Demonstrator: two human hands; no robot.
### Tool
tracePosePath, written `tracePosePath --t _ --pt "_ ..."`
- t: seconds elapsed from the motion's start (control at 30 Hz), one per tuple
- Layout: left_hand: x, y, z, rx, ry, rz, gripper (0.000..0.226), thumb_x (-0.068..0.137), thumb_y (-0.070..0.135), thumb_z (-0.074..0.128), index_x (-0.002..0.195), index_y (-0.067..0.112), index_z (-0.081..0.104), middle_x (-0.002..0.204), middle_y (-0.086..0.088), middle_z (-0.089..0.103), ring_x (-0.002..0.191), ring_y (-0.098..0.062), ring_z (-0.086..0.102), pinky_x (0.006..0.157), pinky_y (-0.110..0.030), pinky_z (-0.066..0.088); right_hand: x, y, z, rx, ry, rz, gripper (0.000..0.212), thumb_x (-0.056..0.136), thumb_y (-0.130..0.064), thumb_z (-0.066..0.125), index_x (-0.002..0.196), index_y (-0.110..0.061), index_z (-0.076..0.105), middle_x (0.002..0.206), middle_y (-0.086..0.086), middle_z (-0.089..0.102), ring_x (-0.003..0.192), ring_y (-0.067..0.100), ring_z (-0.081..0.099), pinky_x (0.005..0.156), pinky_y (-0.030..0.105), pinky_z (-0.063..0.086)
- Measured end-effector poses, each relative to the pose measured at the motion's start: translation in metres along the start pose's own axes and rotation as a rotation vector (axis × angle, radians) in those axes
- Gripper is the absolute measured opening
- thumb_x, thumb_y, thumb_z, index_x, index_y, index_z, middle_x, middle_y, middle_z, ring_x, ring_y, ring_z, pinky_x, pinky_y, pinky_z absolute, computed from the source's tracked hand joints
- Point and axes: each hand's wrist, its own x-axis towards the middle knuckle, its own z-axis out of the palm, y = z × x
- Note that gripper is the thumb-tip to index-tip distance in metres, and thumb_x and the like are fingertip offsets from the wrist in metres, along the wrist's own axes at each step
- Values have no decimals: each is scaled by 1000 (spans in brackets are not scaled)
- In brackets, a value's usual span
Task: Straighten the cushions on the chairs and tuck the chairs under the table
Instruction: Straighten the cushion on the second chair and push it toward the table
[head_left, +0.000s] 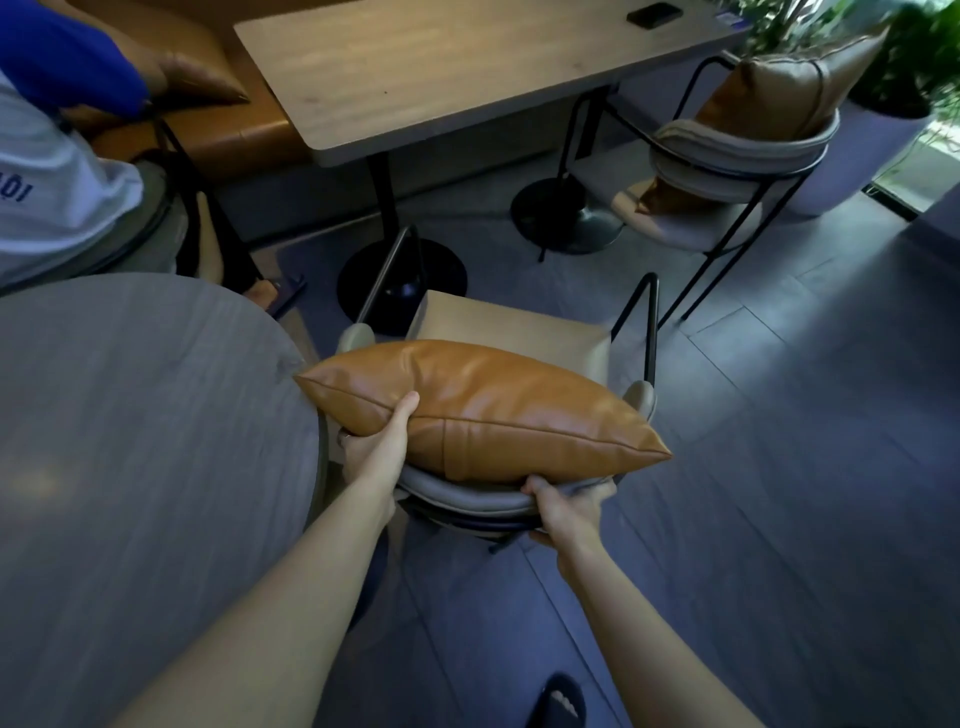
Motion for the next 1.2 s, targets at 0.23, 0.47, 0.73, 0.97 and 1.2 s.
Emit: tracePosePath --t 0.23,0.47,0.73,0.97,1.2 --pt "4 10 20 -41 65 -23 125 60 69 83 157 20 22 144 -11 51 124 -37 54 89 -56 56 30 -28 -3 -72 -35 -32 104 80 -20 84 154 -25 11 147 22 48 118 44 60 90 61 60" --pt "7 17 43 -137 135 -24 127 55 73 82 157 29 21 142 -9 53 120 -35 57 81 -51 59 69 -64 -3 -176 -109 -34 98 79 -18 84 152 -18 19 144 22 50 112 40 61 83 56 63" --pt "25 43 75 -215 170 -28 120 60 70 83 156 29 23 143 -9 52 122 -34 56 86 -55 58 119 -117 8 -261 -197 -67 95 81 -17 84 148 -19 16 140 20 50 119 40 59 81 54 63" --pt "47 73 104 -267 214 -26 118 62 69 82 156 24 25 144 -8 49 124 -34 55 83 -55 59 162 -168 28 -360 -240 -91 78 81 -17 82 131 -17 23 138 20 53 117 40 60 70 47 59" --pt "64 94 135 -285 256 -23 121 67 71 77 159 20 18 141 -11 51 117 -33 57 83 -54 60 192 -215 39 -482 -292 -67 106 84 -22 79 161 -14 6 138 20 59 114 42 67 66 41 60"
